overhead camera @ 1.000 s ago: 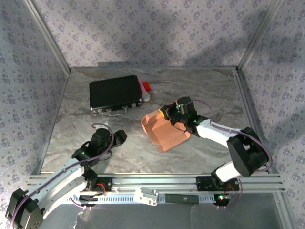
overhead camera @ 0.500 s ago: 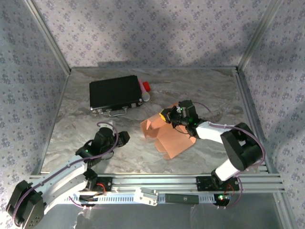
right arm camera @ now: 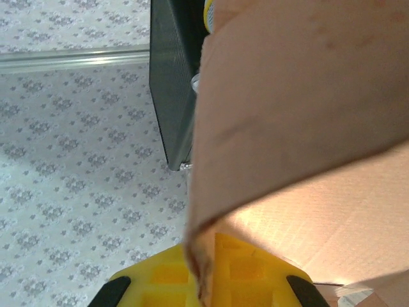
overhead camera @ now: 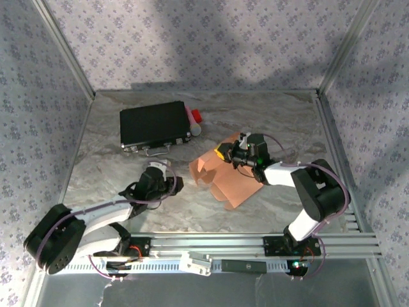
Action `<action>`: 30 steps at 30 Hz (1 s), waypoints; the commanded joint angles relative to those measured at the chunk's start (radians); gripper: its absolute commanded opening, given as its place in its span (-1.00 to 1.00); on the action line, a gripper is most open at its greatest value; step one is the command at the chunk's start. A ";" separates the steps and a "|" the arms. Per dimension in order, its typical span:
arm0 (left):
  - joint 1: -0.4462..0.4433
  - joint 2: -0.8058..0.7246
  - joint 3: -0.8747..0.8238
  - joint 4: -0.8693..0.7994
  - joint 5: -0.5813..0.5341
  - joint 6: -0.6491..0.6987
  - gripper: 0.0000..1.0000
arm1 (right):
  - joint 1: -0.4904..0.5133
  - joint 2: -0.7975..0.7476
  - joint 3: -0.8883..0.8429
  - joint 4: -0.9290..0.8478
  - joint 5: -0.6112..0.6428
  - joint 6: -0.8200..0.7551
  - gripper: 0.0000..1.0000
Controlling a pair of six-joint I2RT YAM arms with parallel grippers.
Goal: Fold the paper box
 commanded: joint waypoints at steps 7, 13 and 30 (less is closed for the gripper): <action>-0.011 0.050 0.075 0.129 -0.020 0.076 -0.23 | -0.027 0.055 0.025 0.205 -0.113 -0.045 -1.00; -0.010 -0.114 0.044 -0.019 -0.146 0.092 -0.22 | 0.014 0.149 0.092 0.340 -0.097 0.043 -1.00; 0.137 -0.204 0.008 -0.132 -0.026 0.154 -0.25 | -0.001 0.317 0.110 0.472 -0.204 0.050 -1.00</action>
